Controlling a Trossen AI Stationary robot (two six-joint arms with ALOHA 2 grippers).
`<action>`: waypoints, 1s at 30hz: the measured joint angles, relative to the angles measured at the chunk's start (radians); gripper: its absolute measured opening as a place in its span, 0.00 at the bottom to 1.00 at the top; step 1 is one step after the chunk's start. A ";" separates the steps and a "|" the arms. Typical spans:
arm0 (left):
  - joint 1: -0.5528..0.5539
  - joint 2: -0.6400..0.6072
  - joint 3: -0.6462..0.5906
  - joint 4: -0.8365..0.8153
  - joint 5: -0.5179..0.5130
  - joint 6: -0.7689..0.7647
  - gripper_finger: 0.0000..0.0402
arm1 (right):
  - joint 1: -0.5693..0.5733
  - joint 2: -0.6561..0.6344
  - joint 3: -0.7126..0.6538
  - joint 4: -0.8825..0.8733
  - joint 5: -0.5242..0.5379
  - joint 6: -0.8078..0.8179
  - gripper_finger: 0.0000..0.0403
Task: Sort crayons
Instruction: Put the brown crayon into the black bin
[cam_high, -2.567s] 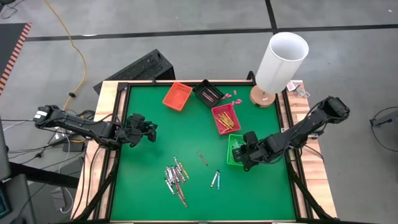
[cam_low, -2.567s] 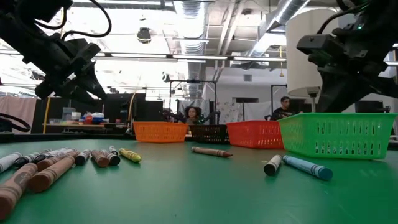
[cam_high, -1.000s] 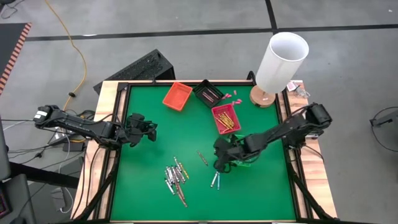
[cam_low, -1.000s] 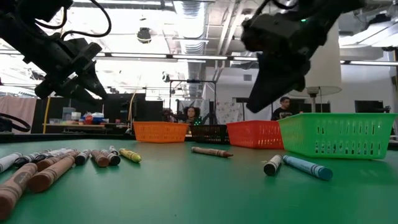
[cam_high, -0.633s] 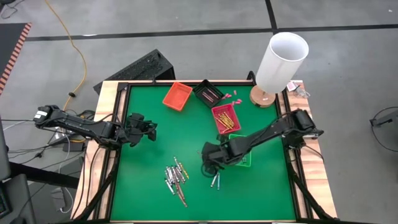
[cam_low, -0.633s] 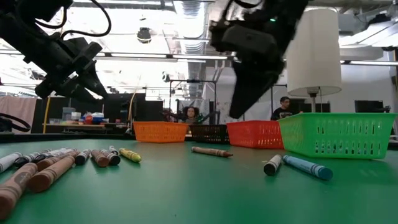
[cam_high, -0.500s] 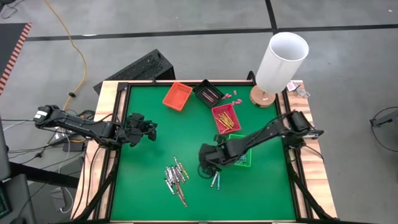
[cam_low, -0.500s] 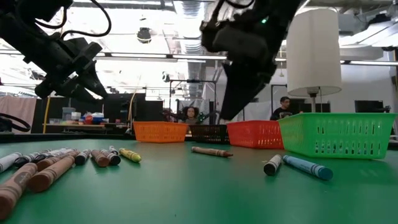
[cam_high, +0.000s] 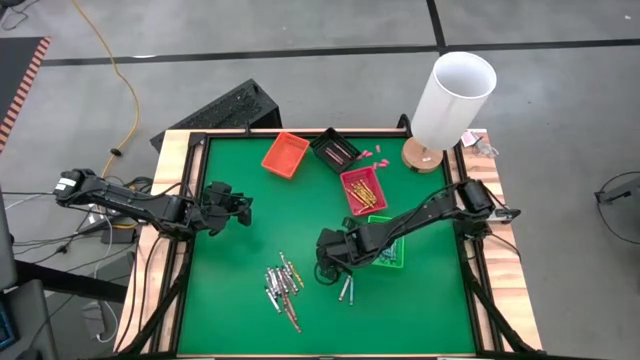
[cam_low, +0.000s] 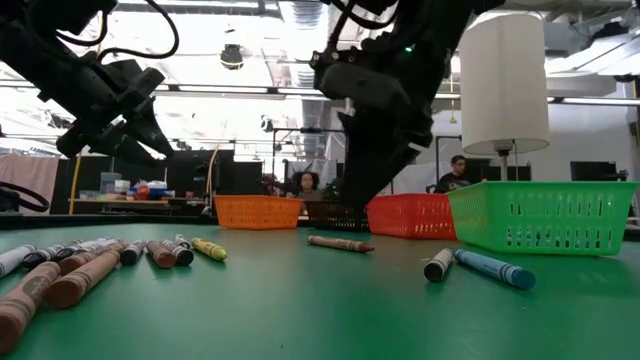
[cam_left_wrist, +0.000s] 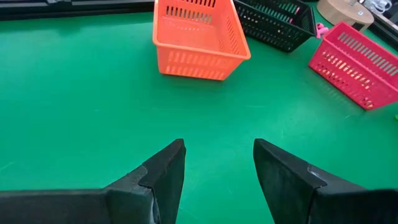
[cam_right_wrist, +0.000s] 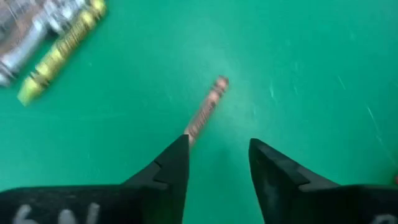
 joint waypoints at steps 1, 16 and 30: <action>0.000 0.000 0.000 0.000 0.000 0.000 0.45 | 0.000 0.000 -0.008 0.025 0.000 0.011 0.44; 0.000 0.000 0.000 -0.003 0.000 -0.004 0.45 | -0.001 0.083 -0.019 0.087 0.009 0.028 0.45; 0.000 0.000 0.000 -0.004 0.000 -0.005 0.45 | -0.006 0.099 -0.017 0.056 -0.015 0.039 0.32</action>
